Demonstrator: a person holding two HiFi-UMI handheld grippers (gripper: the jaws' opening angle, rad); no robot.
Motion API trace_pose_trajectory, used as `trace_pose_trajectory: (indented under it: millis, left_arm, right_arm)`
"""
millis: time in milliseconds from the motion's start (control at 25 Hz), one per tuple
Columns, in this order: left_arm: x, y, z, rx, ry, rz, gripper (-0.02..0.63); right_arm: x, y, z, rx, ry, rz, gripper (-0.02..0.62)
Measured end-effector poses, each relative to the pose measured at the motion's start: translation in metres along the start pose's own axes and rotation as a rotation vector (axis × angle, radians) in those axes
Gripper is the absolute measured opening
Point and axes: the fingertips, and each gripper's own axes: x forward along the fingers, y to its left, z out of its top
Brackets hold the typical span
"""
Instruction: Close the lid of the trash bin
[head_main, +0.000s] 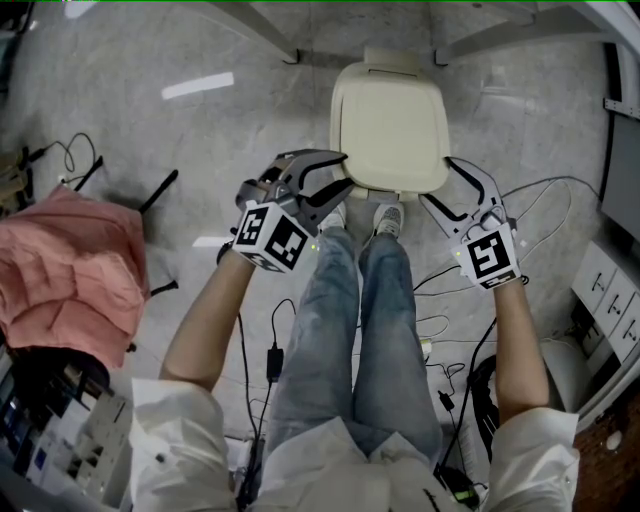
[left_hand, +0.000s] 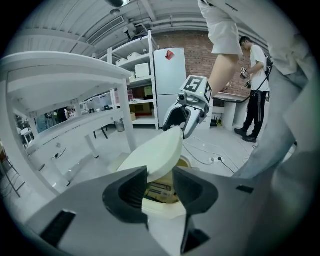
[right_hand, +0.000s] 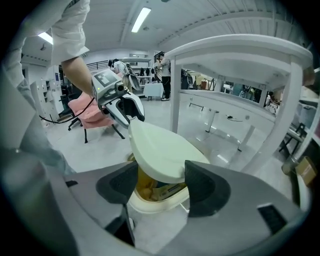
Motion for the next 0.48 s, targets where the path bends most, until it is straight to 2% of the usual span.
trace_pose_trajectory:
  millis: [80,320,480]
  left_arm:
    - [0.002,-0.004,-0.005,0.013,0.020,-0.019,0.170]
    - [0.008,-0.014,-0.015,-0.009,0.041,-0.052,0.173]
    - [0.011,-0.016,-0.019,-0.056,0.036,-0.072,0.173]
  right_arm:
    - [0.002,0.005,-0.001,0.066,-0.012,0.035,0.346]
    - [0.008,0.009,-0.010,0.137,-0.006,0.050,0.345]
    - [0.011,0.011,-0.014,0.152,0.004,0.056,0.341]
